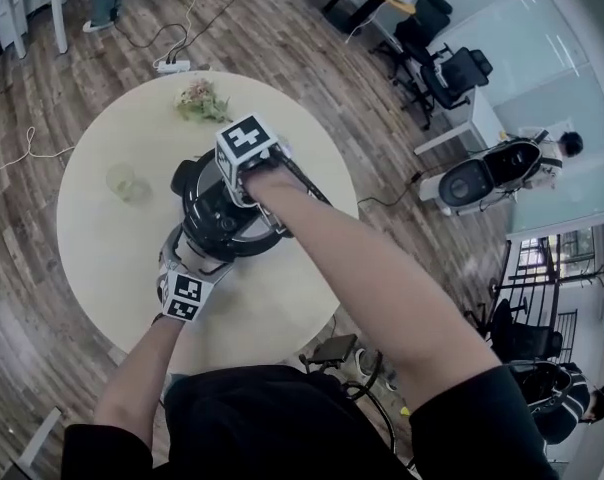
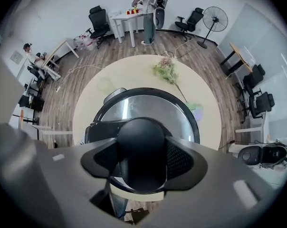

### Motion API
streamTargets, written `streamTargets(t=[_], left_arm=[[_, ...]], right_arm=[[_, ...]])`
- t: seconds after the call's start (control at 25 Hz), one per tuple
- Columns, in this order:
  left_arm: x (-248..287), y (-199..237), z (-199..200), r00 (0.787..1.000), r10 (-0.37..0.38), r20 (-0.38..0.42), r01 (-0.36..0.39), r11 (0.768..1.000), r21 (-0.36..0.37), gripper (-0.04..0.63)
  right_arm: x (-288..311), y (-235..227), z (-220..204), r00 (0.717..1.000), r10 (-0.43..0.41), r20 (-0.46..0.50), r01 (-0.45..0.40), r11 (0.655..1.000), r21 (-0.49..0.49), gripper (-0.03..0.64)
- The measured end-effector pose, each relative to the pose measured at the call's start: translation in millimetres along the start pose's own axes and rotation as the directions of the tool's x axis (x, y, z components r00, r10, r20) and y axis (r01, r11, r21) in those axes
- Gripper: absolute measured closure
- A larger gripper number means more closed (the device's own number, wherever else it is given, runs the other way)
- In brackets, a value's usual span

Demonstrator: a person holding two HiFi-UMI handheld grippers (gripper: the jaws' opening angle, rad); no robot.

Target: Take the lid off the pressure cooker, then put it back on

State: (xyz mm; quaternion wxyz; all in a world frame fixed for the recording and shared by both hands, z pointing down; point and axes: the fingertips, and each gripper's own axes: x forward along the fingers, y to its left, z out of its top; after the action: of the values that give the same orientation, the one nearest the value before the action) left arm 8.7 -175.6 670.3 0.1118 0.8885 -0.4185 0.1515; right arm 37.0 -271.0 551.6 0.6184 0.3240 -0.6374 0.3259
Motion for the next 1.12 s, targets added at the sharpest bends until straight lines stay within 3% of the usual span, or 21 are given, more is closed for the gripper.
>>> streamTargets(t=[0.56,0.88,1.12], left_arm=[[1.0,-0.3,0.3,1.0,-0.005,-0.007,0.005,1.0,0.002,0.006],[0.6,-0.5,-1.7,1.0,-0.011,-0.02,0.011,1.0,0.002,0.006],[1.0,0.7,-1.9,1.0,-0.01,-0.022,0.01,1.0,0.0,0.006]], right_arm=[[-0.4,-0.4,1.6,1.0,0.004,0.021,-0.003,0.998,-0.065,0.33],[-3.5,2.3,-1.3,1.0,-0.008,-0.013,0.007,0.996,-0.087,0.331],[-10.4,-2.8,-2.3,0.999,0.032,-0.018,-0.033,0.998,-0.055,0.331]])
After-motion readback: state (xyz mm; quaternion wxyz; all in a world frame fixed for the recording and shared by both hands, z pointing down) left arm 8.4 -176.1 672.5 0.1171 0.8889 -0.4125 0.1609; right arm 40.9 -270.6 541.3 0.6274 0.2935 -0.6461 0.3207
